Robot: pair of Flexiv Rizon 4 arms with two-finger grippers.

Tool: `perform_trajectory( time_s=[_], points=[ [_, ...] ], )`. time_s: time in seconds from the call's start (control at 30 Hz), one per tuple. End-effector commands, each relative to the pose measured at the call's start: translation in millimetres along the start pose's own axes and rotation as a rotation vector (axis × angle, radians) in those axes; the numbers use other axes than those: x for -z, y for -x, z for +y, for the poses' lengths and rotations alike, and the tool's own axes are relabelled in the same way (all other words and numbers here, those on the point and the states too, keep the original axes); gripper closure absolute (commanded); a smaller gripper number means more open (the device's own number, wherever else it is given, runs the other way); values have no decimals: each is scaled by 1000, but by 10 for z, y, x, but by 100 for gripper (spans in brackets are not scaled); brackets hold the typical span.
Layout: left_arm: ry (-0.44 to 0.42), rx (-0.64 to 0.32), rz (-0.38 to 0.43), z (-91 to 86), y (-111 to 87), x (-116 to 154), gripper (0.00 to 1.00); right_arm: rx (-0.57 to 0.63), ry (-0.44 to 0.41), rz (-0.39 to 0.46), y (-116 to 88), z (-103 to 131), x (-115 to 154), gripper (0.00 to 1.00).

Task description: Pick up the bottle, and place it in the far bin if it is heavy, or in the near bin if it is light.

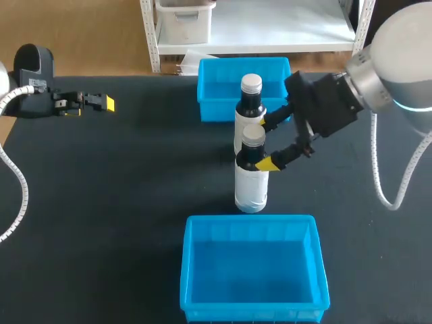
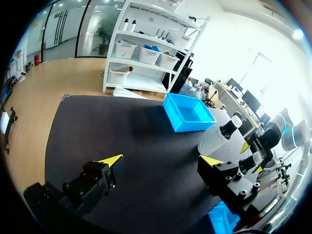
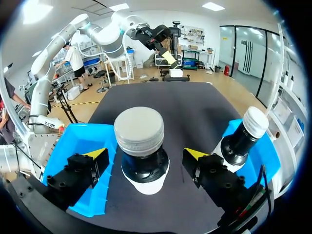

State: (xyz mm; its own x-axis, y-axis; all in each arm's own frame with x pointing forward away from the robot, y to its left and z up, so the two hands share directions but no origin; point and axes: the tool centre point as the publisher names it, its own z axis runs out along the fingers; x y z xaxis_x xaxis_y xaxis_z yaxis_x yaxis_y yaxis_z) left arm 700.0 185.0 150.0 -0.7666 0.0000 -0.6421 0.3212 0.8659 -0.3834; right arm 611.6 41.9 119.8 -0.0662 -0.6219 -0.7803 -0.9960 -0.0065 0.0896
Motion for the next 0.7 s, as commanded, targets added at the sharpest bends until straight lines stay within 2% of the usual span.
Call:
perform_trajectory(
  time_s=[0.03,0.7],
  points=[
    [0,0,0,0,0,0,0,-4,4,-4,22,-8,-36,0],
    [0,0,0,0,0,0,0,-17,7,-17,110,11,-143,0]
  ],
)
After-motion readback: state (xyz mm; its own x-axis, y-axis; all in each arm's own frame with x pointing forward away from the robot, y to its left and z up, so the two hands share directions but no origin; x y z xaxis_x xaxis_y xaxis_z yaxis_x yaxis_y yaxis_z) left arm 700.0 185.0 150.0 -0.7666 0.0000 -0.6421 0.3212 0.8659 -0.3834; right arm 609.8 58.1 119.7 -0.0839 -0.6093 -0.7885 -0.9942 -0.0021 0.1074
